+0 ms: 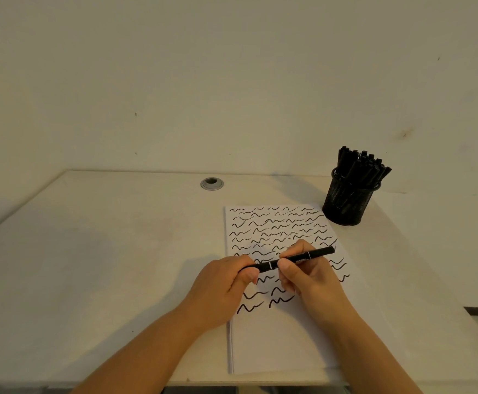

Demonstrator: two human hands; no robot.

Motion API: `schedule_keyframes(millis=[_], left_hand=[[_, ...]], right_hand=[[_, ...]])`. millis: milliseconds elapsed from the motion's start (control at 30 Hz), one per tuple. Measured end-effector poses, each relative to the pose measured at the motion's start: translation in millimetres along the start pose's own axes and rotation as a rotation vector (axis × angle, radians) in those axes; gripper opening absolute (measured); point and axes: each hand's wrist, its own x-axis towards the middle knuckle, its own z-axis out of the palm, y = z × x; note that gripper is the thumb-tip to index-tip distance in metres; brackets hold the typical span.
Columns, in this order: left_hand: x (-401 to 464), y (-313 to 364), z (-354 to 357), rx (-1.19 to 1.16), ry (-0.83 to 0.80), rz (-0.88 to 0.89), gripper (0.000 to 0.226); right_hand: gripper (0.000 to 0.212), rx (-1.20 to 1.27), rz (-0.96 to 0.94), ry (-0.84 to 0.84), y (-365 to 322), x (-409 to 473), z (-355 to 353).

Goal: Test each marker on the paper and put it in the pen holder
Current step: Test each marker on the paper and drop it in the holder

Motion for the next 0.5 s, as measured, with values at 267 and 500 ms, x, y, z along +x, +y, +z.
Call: schedule_keyframes(millis=[267,500], left_hand=[[1.2,5.9,-2.0,-0.01,0.076,-0.057,0.029],[8.9,12.9,-11.9,0.07,0.182,-0.157,0.017]], right_hand=[[0.007,-0.147,0.04,0.159,-1.3,5.9,6.9],[0.014,-0.622,-0.309,0.471,-13.2,-2.3,3.2]])
